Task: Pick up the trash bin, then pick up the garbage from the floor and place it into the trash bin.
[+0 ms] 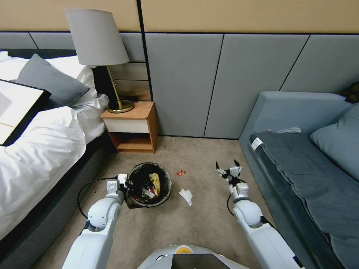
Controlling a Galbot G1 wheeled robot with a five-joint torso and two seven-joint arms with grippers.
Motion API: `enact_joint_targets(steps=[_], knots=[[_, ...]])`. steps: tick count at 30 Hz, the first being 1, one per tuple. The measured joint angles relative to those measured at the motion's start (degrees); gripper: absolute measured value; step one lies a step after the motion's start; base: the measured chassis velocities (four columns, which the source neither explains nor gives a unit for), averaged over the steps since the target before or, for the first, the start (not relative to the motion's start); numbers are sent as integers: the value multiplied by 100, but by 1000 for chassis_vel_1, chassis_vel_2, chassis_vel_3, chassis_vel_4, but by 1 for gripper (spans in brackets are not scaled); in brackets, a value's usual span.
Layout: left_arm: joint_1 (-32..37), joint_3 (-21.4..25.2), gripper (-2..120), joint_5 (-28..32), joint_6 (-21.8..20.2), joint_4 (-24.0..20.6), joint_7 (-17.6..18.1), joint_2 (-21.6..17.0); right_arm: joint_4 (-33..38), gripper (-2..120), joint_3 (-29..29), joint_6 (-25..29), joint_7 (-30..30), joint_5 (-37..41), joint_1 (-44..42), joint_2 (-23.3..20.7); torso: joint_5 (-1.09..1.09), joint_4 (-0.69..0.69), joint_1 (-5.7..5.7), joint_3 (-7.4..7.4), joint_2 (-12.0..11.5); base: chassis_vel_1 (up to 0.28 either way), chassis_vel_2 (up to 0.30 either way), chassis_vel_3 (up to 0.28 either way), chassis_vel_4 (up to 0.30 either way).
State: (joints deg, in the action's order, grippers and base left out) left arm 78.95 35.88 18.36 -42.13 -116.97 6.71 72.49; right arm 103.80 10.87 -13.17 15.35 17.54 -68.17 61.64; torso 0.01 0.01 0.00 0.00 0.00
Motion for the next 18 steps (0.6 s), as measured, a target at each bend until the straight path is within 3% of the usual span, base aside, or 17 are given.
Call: enact_joint_targets(steps=[7,9,18], knots=[[23,68,0,1,0,12,1,-22,-615,100,-1084,-712,105,1075,977,-196,-1,1,0,0,0,0,0,0,0],[23,91,0,2,0,55,1,-66,-966,100,-1567,-1231,25,1570,1477,-239,-2,-1,0,0,0,0,0,0,0],[8,85,0,-1,20,158,1,-66,-1253,100,-2291,-2095,-224,2760,2222,-412,-1,-1,0,0,0,0,0,0,0]])
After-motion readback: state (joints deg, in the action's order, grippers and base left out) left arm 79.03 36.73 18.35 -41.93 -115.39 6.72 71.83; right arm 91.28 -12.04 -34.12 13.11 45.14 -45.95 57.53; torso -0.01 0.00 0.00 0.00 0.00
